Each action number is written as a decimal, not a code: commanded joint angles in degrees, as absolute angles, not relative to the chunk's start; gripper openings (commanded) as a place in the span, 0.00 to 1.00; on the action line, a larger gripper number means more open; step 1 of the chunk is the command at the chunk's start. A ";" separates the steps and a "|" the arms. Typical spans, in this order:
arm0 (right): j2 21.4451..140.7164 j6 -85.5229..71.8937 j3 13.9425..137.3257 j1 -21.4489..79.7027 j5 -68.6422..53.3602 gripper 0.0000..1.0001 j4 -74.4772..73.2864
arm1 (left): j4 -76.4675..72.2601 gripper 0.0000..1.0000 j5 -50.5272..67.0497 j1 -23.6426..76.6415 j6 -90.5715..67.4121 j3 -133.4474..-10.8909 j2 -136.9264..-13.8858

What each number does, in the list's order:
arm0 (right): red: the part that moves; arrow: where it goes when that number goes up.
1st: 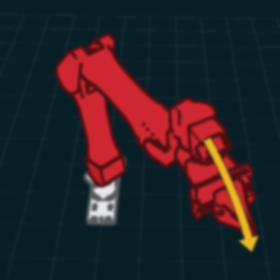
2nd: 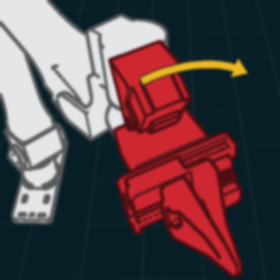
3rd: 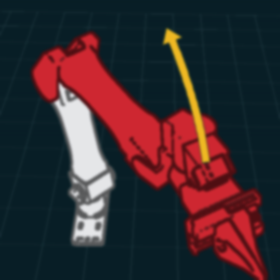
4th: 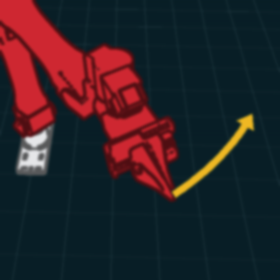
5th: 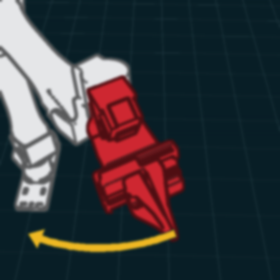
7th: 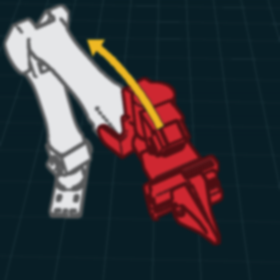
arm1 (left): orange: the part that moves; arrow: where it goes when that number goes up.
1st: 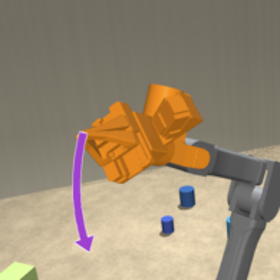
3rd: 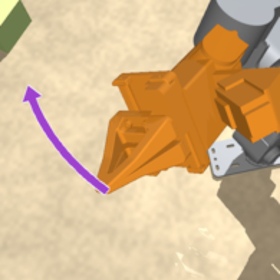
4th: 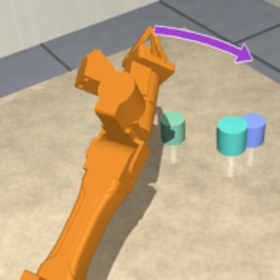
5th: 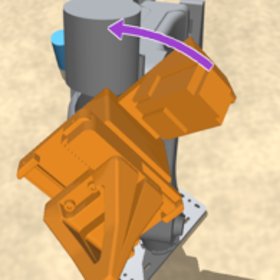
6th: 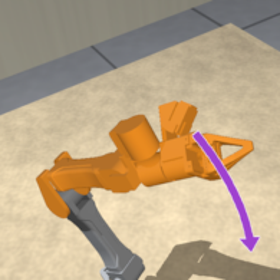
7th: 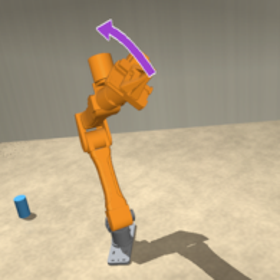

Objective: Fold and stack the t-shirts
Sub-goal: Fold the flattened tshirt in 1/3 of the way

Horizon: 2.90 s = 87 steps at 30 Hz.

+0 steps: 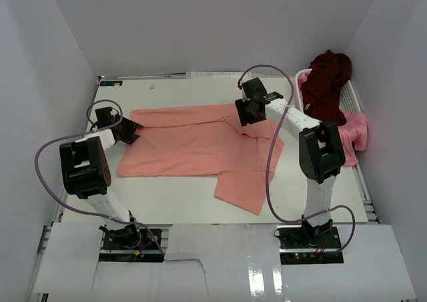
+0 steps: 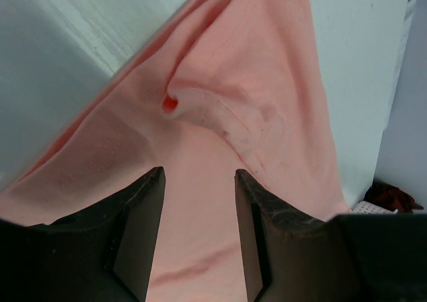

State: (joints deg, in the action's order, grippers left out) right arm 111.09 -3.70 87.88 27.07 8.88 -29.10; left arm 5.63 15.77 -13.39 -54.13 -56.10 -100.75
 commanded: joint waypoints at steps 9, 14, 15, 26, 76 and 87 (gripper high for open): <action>123.13 -4.04 103.71 25.67 7.65 0.32 -28.30 | -5.01 0.55 11.43 -13.62 -55.90 -52.83 -99.76; 127.87 -5.97 105.99 24.26 3.96 0.18 -28.39 | -5.98 0.55 11.25 -13.62 -55.28 -52.91 -99.49; 128.49 -6.32 106.17 24.17 3.43 0.18 -28.39 | -5.89 0.55 11.16 -13.71 -55.20 -53.00 -99.49; 132.19 -8.00 103.62 23.99 0.79 0.22 -27.07 | -7.21 0.55 9.41 -13.62 -54.67 -50.98 -97.47; 132.01 -6.68 101.95 23.47 2.72 0.21 -26.72 | -17.84 0.49 8.61 -14.41 -64.60 -51.33 -103.10; 132.10 -6.59 102.13 23.38 2.55 0.21 -26.81 | -17.93 0.50 9.66 -14.59 -66.53 -50.80 -102.21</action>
